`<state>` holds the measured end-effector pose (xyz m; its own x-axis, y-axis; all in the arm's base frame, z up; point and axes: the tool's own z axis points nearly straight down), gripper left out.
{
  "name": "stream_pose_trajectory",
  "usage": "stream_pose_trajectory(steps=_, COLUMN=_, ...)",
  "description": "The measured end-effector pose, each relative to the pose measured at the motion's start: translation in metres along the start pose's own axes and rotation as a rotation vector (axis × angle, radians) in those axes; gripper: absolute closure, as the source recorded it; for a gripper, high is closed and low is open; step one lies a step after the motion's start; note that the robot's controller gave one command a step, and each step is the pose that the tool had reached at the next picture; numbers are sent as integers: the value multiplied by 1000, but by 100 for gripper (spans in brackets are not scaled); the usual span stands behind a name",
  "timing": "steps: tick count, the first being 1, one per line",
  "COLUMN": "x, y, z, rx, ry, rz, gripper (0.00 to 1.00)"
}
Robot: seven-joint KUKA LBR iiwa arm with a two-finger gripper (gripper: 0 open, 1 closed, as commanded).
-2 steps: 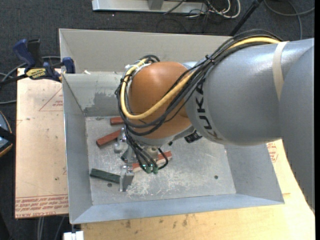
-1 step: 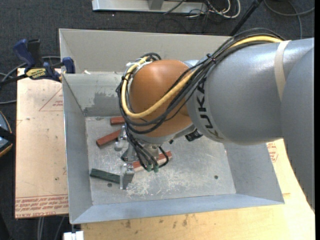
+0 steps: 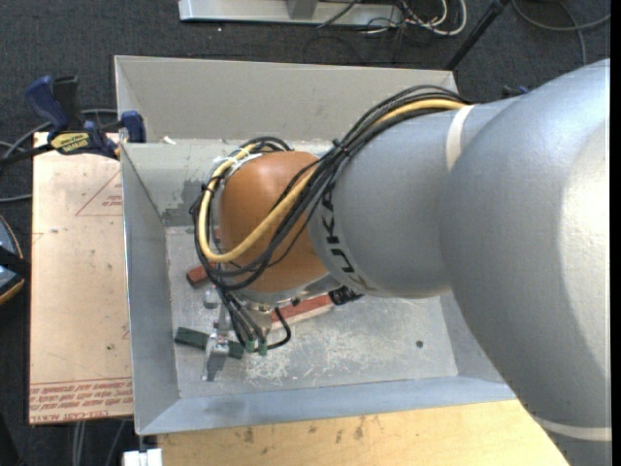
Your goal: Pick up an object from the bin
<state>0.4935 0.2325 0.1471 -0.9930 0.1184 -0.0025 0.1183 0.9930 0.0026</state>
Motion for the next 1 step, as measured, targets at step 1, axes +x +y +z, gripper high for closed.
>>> stream_pose_trajectory(steps=1, x=6, y=10, z=20, rx=4, ry=6, rz=-54, gripper=0)
